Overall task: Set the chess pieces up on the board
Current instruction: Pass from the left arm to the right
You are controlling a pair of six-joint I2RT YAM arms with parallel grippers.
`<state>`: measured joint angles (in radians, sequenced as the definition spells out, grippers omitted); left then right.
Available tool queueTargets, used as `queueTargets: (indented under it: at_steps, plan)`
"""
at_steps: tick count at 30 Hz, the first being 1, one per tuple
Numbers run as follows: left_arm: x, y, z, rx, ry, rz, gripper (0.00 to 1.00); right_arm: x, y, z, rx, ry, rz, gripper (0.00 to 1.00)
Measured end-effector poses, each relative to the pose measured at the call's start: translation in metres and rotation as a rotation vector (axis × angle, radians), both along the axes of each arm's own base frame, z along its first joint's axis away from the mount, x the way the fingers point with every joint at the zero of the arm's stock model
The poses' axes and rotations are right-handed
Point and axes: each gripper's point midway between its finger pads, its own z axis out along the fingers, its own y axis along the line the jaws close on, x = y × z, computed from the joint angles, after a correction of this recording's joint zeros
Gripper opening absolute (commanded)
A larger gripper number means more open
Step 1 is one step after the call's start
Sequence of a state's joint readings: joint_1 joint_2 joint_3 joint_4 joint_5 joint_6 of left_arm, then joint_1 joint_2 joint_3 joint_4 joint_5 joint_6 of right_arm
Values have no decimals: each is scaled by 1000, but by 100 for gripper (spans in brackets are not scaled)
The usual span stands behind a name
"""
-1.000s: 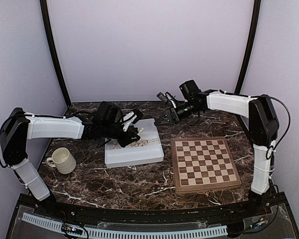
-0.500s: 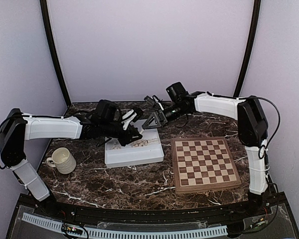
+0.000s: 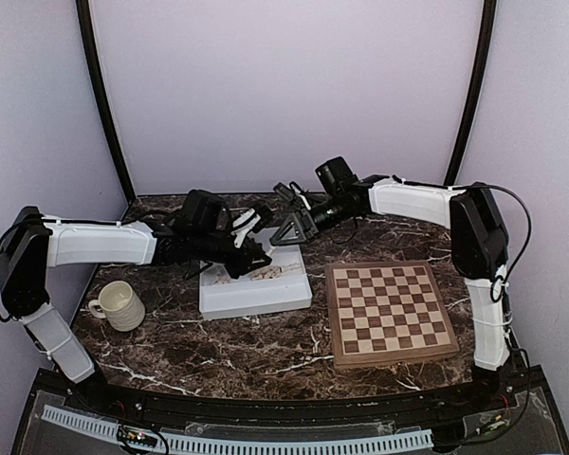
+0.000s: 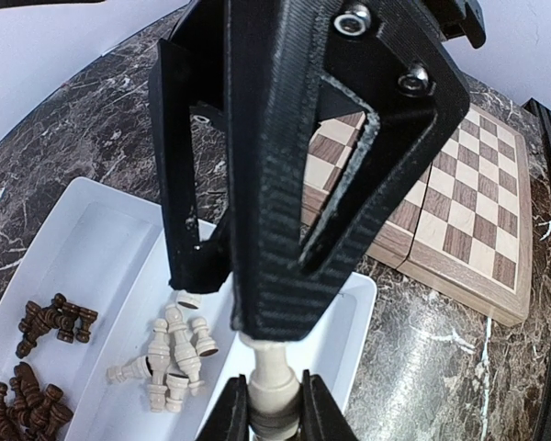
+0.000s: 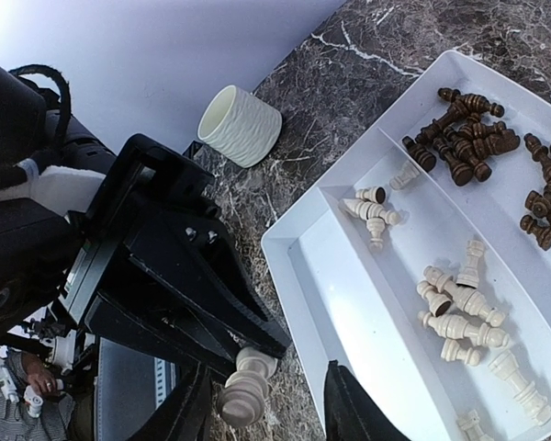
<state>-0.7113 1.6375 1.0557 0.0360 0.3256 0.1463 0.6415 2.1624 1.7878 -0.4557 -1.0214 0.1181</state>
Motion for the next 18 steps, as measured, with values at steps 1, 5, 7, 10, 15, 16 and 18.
queueTargets:
  at_steps: [1, 5, 7, 10, 15, 16, 18]
  plan:
    - [0, 0, 0, 0, 0, 0, 9, 0, 0, 0, 0, 0, 0, 39]
    - [0, 0, 0, 0, 0, 0, 9, 0, 0, 0, 3, -4, 3, 26]
    - [1, 1, 0, 2, 0, 3, 9, -1, 0, 1, 8, 2, 8, 23]
    - [1, 1, -1, 7, 1, 6, 9, -3, 1, 2, 14, 4, 15, 19]
    - [1, 2, -1, 9, 1, 9, 9, -4, 2, 3, 20, 5, 22, 24]
    - [1, 2, -1, 9, 1, 9, 9, -4, 2, 3, 20, 4, 22, 26]
    - [1, 2, -1, 9, 0, 10, 9, -5, 2, 3, 20, 3, 23, 28]
